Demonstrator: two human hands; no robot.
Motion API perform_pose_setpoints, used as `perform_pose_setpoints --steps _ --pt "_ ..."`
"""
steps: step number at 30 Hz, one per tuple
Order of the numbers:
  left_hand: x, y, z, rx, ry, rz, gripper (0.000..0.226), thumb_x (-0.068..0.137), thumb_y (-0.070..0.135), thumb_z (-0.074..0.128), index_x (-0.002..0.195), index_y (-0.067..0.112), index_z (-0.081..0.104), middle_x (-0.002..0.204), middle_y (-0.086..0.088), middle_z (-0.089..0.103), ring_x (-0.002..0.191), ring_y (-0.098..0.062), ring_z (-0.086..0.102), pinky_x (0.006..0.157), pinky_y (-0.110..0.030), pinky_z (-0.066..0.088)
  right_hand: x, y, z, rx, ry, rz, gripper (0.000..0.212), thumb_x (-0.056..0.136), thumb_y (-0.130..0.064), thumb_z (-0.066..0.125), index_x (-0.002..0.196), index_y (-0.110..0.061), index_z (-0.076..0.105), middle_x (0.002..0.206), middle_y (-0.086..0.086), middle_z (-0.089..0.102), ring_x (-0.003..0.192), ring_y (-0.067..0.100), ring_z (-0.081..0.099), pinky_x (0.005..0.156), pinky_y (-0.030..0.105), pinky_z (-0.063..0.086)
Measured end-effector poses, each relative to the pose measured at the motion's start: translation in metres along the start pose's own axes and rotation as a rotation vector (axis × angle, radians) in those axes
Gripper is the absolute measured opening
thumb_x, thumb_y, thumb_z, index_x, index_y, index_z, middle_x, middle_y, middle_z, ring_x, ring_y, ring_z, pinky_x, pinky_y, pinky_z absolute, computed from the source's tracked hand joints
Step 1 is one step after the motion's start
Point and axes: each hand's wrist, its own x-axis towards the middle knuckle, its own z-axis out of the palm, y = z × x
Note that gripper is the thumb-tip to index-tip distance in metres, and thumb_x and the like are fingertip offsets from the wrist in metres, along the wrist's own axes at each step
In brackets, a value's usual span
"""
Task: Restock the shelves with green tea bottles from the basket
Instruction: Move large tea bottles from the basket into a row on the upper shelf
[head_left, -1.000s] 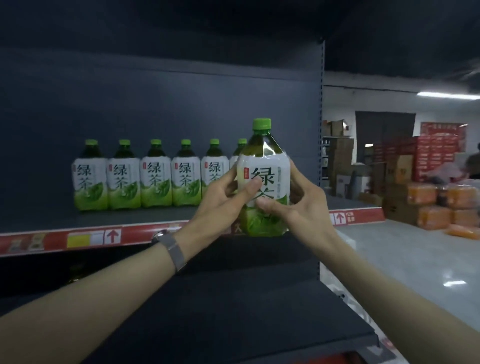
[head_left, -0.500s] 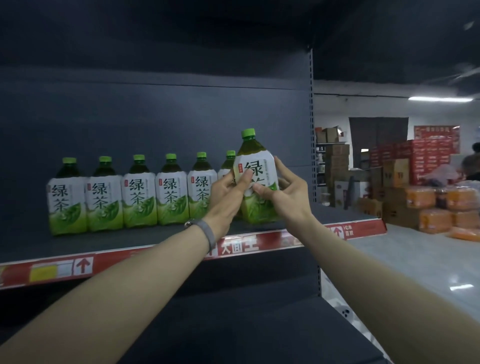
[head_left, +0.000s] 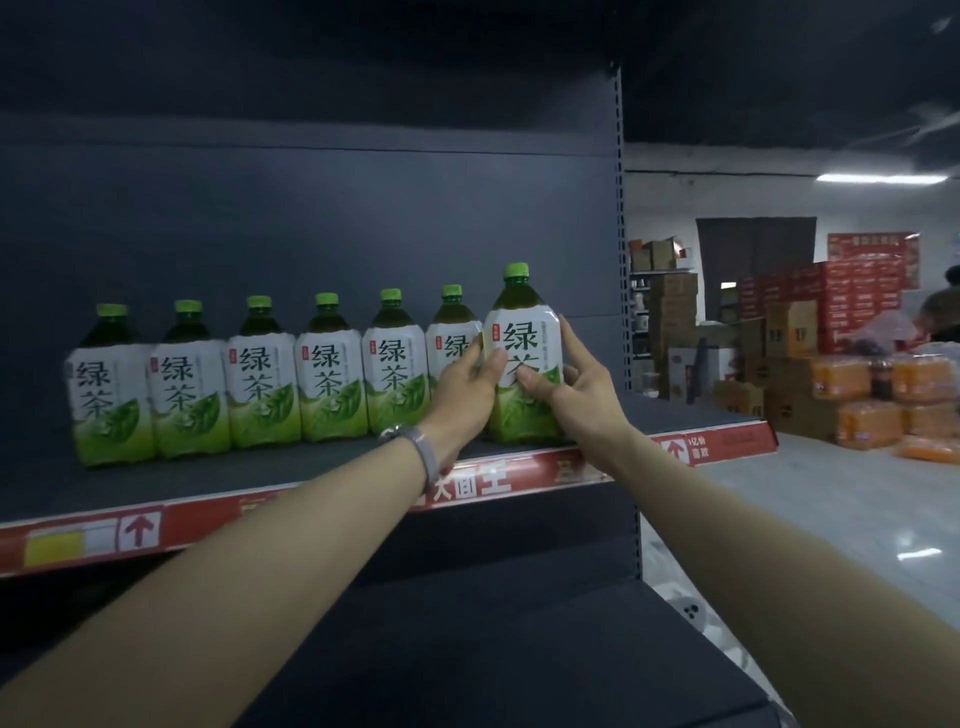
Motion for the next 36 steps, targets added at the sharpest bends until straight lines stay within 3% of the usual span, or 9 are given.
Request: perform_pose_setpoints --steps 4,8,10,13,16,19,23,32,36 --pt "-0.004 0.011 -0.009 -0.002 -0.002 -0.117 0.038 0.104 0.016 0.061 0.141 0.023 0.06 0.128 0.0 0.072 0.101 -0.014 0.071 0.072 -0.028 0.062 -0.004 -0.008 0.005 -0.219 0.059 0.066 0.085 0.094 -0.023 0.08 0.163 -0.037 0.032 0.135 0.002 0.07 0.117 0.021 0.071 0.102 0.046 0.059" --pt "-0.017 -0.004 -0.013 -0.002 -0.023 -0.18 0.06 0.093 0.013 0.069 0.15 0.021 0.052 0.138 -0.003 0.065 0.126 -0.025 0.063 0.102 -0.044 0.057 -0.029 -0.02 0.003 -0.357 0.142 0.116 0.079 0.095 -0.029 0.077 0.161 -0.027 0.034 0.148 0.004 0.058 0.114 0.017 0.056 0.096 0.032 0.047" --pt "-0.019 -0.015 -0.014 -0.007 -0.028 -0.18 0.077 0.077 0.017 0.072 0.151 0.019 0.052 0.145 0.0 0.063 0.136 -0.025 0.057 0.113 -0.048 0.049 -0.039 -0.022 0.002 -0.377 0.096 0.105 0.074 0.096 -0.024 0.074 0.159 -0.027 0.035 0.143 0.0 0.059 0.112 0.015 0.055 0.095 0.03 0.044" --pt "-0.016 -0.023 -0.012 0.003 -0.027 -0.154 0.085 0.065 0.017 0.068 0.149 0.018 0.055 0.146 0.004 0.063 0.138 -0.024 0.054 0.116 -0.047 0.045 -0.042 -0.025 0.001 -0.423 0.041 0.132 0.076 0.096 -0.023 0.072 0.16 -0.026 0.033 0.128 -0.009 0.056 0.114 0.016 0.057 0.098 0.031 0.043" --pt "-0.016 -0.016 -0.011 0.023 -0.044 -0.141 0.085 0.062 0.015 0.066 0.147 0.018 0.058 0.139 0.004 0.065 0.132 -0.026 0.057 0.11 -0.046 0.051 -0.036 -0.025 0.0 -0.437 0.019 0.178 0.082 0.087 -0.033 0.074 0.159 -0.029 0.035 0.133 -0.008 0.063 0.124 0.022 0.062 0.113 0.045 0.047" --pt "-0.01 -0.014 -0.007 0.063 -0.061 -0.153 0.082 0.06 0.013 0.065 0.141 0.019 0.064 0.128 0.003 0.068 0.123 -0.027 0.061 0.105 -0.05 0.055 -0.025 -0.019 -0.005 -0.42 0.003 0.226 0.093 0.075 -0.041 0.073 0.158 -0.032 0.034 0.137 -0.003 0.065 0.126 0.026 0.062 0.115 0.052 0.046" --pt "0.007 -0.013 0.004 0.094 -0.1 -0.206 0.047 0.056 0.015 0.065 0.102 0.021 0.075 0.12 -0.005 0.074 0.118 -0.03 0.065 0.103 -0.054 0.056 -0.008 -0.012 -0.014 -0.483 -0.038 0.255 0.089 0.082 -0.035 0.074 0.159 -0.028 0.031 0.139 0.003 0.063 0.126 0.028 0.06 0.114 0.052 0.045" --pt "0.042 -0.019 0.017 0.094 -0.212 -0.315 0.058 0.061 0.01 0.068 0.118 0.02 0.069 0.125 -0.009 0.07 0.12 -0.028 0.063 0.109 -0.044 0.052 0.04 0.013 -0.02 -0.673 -0.086 0.282 0.085 0.092 -0.028 0.069 0.165 -0.02 0.026 0.147 0.012 0.058 0.135 0.035 0.055 0.116 0.048 0.043" --pt "0.049 -0.02 0.022 0.097 -0.199 -0.315 0.04 0.076 -0.003 0.06 0.111 0.015 0.067 0.122 -0.009 0.065 0.117 -0.025 0.058 0.104 -0.037 0.05 0.051 0.021 -0.018 -0.697 -0.129 0.293 0.085 0.086 -0.03 0.066 0.163 -0.023 0.03 0.148 0.011 0.058 0.135 0.035 0.054 0.117 0.052 0.042"
